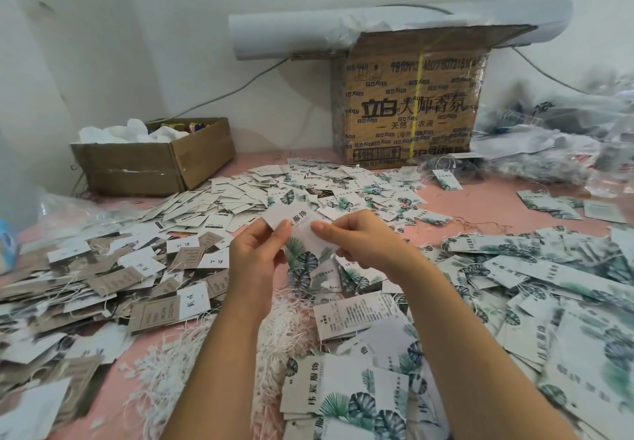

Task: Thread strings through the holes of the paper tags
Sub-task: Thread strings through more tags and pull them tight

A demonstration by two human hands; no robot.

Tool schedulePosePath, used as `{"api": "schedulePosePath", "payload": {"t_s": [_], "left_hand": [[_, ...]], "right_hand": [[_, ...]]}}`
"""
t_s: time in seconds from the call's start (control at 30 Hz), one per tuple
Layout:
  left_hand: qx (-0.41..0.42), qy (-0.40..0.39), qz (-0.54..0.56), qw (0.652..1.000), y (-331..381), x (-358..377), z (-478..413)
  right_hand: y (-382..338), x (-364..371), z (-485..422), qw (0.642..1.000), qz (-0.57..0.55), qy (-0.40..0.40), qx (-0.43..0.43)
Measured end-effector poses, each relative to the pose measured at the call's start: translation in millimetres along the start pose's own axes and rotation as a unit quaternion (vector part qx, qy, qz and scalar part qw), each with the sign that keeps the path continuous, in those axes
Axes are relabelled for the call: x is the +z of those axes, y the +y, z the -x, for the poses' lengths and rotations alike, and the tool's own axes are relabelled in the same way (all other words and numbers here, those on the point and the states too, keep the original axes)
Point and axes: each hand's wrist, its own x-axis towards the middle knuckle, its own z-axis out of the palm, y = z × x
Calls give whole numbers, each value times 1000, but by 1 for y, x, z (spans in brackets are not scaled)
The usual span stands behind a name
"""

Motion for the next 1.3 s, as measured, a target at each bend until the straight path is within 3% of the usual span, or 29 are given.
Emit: {"api": "schedulePosePath", "payload": {"t_s": [0.1, 0.17, 0.5, 0.67, 0.97, 1.3], "left_hand": [[-6, 8, -5, 1000, 0, 0, -1], [-14, 16, -21, 1000, -1, 1, -1], [5, 32, -70, 997, -3, 8, 1], [-4, 30, -74, 997, -3, 8, 0], [4, 5, -91, 996, 1, 10, 1], [26, -3, -92, 995, 6, 15, 2]], "right_hand": [[0, -3, -3, 991, 97, 94, -18], [1, -5, -3, 986, 102, 126, -42], [-4, -5, -3, 988, -3, 116, -98], [-4, -3, -4, 985, 33, 138, -98], [-3, 5, -5, 990, -4, 87, -114], [-2, 6, -6, 979, 29, 156, -125]]}}
